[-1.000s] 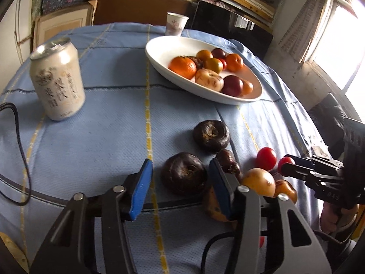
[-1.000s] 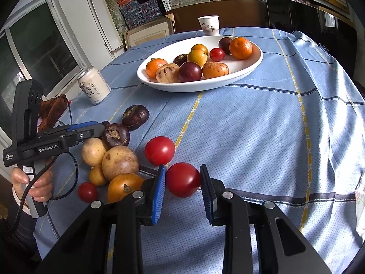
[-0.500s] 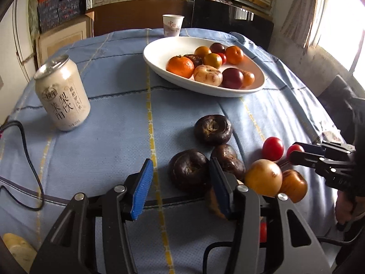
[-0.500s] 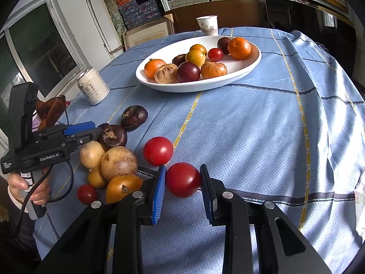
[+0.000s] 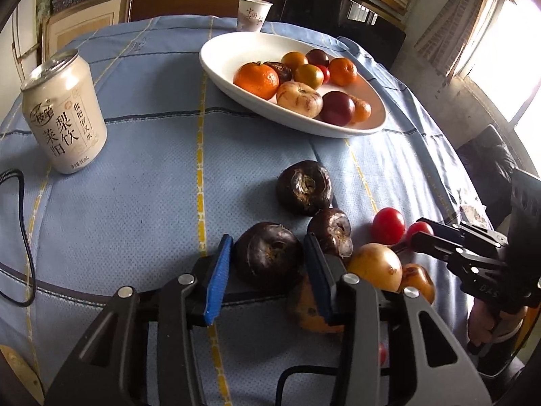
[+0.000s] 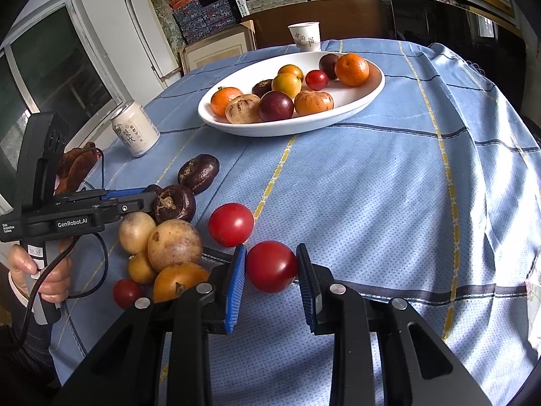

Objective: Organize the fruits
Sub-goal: 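Grasp another dark brown fruit with the left gripper while the right holds the red tomato, then carry the red tomato and dark brown fruit onto the plate and release both, then grasp the large brown-orange round fruit with the right gripper, then lift the large fruit with the right gripper while the left grasps a small red tomato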

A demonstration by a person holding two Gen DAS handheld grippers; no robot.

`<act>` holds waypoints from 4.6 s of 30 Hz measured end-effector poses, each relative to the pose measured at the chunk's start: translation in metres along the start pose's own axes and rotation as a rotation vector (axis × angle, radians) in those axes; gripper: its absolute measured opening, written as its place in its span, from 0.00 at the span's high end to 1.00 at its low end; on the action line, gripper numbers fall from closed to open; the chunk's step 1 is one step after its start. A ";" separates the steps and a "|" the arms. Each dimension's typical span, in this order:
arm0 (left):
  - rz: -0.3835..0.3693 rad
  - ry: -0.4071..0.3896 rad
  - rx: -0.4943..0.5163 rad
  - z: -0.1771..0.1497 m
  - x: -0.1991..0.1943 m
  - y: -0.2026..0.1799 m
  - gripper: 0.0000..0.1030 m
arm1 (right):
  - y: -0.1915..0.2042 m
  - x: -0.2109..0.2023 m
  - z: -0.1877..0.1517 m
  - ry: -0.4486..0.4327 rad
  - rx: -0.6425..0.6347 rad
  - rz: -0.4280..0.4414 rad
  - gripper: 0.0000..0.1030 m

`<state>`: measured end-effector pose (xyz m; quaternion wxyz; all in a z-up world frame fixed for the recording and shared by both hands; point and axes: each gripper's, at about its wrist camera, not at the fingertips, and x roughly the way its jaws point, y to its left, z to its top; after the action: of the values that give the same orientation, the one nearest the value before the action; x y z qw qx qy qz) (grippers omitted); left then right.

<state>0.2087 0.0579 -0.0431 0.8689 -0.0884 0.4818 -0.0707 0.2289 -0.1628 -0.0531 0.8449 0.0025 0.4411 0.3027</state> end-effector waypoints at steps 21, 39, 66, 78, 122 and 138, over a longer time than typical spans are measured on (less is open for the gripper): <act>0.126 -0.149 0.014 -0.011 -0.029 0.000 0.60 | 0.002 -0.005 0.000 -0.029 -0.009 0.007 0.70; 0.144 -0.229 0.110 0.046 -0.048 -0.024 0.60 | -0.009 -0.013 0.075 -0.211 0.043 0.087 0.71; 0.119 -0.329 0.130 0.060 -0.050 -0.025 0.07 | 0.007 -0.007 0.057 -0.194 -0.118 0.128 0.43; 0.170 -0.412 0.009 -0.024 -0.084 0.003 0.05 | 0.057 -0.031 -0.021 -0.087 -0.408 0.132 0.39; 0.137 -0.330 -0.077 -0.031 -0.072 0.016 0.05 | 0.044 -0.017 -0.015 0.000 -0.325 0.208 0.58; -0.066 -0.185 0.055 -0.076 -0.064 -0.036 0.11 | -0.004 -0.057 0.006 -0.153 -0.073 0.356 0.58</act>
<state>0.1095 0.0300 -0.0222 0.9090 -0.0866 0.3942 -0.1041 0.2115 -0.1938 -0.0080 0.8086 0.0727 0.3569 0.4620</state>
